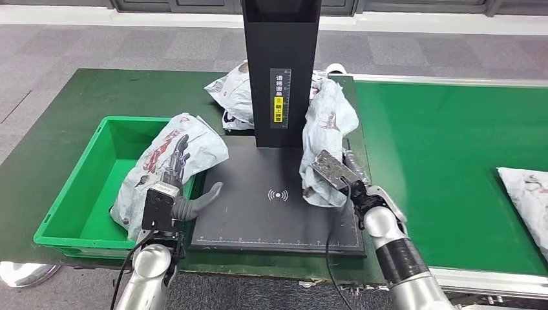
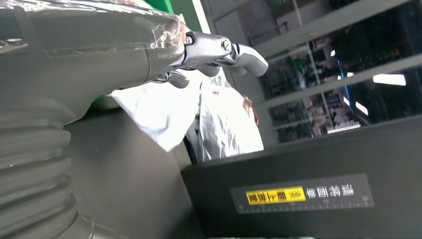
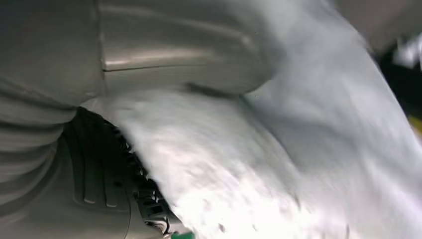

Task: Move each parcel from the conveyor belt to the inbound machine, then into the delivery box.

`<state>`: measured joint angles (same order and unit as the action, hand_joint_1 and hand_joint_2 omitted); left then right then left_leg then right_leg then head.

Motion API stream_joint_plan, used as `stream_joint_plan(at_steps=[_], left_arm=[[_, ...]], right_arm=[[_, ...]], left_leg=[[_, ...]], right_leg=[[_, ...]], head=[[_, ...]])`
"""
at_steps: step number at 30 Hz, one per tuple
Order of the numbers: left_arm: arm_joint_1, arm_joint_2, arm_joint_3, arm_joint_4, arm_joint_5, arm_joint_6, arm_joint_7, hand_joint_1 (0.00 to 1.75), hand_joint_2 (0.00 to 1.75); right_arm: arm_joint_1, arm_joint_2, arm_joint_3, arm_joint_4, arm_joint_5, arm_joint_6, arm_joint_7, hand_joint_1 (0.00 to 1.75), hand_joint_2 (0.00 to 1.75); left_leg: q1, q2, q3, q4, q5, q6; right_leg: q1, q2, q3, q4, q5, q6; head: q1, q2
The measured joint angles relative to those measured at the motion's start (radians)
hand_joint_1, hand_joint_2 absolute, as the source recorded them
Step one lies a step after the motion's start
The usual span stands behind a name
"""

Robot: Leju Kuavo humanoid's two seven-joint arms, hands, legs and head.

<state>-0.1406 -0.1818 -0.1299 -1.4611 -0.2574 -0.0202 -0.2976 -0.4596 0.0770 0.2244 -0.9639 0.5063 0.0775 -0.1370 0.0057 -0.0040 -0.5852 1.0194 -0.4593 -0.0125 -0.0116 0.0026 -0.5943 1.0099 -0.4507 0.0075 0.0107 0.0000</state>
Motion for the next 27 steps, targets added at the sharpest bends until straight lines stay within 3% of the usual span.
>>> stream_joint_plan(at_steps=[6,15,27], left_arm=[[-0.023,0.009,-0.036,0.042,0.017,0.019,0.002,0.0,1.75],[-0.024,0.022,-0.061,0.059,0.03,0.033,0.005,0.0,1.75],[-0.017,0.041,-0.065,0.063,0.037,0.057,-0.002,0.0,1.75]], right_arm=[[-0.03,0.059,0.067,0.179,-0.047,0.0,-0.02,0.0,0.0],[-0.016,0.073,0.116,0.219,-0.119,0.03,-0.031,0.0,0.0],[0.111,0.007,0.165,-0.154,-0.277,0.124,-0.058,0.0,0.0]], left_leg=[[0.0,0.0,-0.002,0.0,0.0,0.0],[0.0,0.0,-0.003,0.0,0.0,0.0],[0.0,0.0,-0.004,0.0,-0.001,0.0]], right_leg=[[0.0,0.0,-0.002,0.0,-0.001,0.0],[0.0,0.0,-0.003,0.0,-0.001,0.0],[0.0,0.0,-0.004,0.0,-0.001,0.0]], head=[[0.0,0.0],[0.0,0.0],[0.0,0.0]])
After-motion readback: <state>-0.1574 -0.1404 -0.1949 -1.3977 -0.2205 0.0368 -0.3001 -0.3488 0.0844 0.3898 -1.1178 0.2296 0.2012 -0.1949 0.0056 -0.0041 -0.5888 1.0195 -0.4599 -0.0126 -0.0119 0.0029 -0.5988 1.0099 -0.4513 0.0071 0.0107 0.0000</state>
